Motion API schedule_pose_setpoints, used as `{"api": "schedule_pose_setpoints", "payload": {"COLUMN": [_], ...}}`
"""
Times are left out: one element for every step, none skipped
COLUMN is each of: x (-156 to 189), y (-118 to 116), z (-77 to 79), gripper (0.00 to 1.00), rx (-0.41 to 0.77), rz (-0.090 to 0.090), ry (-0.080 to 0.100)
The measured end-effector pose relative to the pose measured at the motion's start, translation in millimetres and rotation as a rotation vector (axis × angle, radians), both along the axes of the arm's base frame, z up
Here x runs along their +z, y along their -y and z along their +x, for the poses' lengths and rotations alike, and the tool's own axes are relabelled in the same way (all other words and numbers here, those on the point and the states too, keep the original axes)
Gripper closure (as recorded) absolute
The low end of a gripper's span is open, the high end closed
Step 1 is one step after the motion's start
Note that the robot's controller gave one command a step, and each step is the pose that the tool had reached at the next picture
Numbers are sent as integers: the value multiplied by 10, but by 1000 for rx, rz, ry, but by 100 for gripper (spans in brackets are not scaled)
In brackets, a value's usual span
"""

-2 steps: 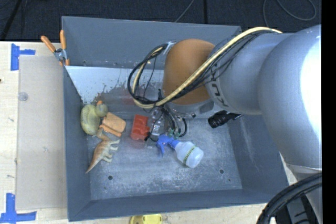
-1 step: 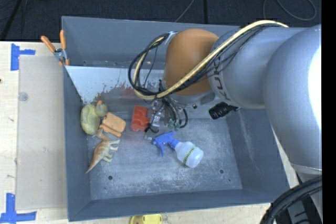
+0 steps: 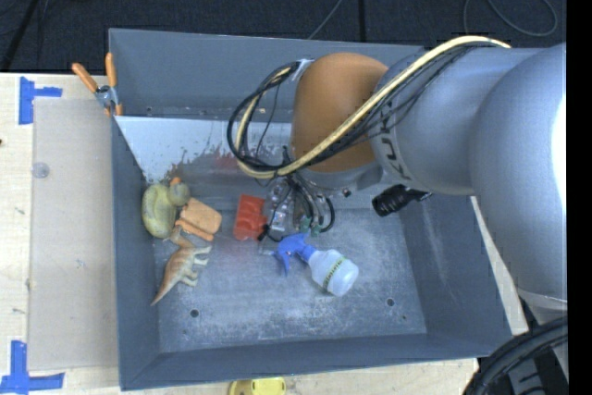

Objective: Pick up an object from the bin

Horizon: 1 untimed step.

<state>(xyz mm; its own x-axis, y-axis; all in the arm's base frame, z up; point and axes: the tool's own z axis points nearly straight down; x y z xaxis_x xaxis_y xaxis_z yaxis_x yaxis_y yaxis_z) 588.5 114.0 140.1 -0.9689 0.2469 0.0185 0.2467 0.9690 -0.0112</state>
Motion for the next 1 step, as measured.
{"api": "schedule_pose_setpoints", "payload": {"x": [1531], "y": [33], "z": [68], "gripper": [100], "rx": [124], "rz": [6], "ry": [29]}}
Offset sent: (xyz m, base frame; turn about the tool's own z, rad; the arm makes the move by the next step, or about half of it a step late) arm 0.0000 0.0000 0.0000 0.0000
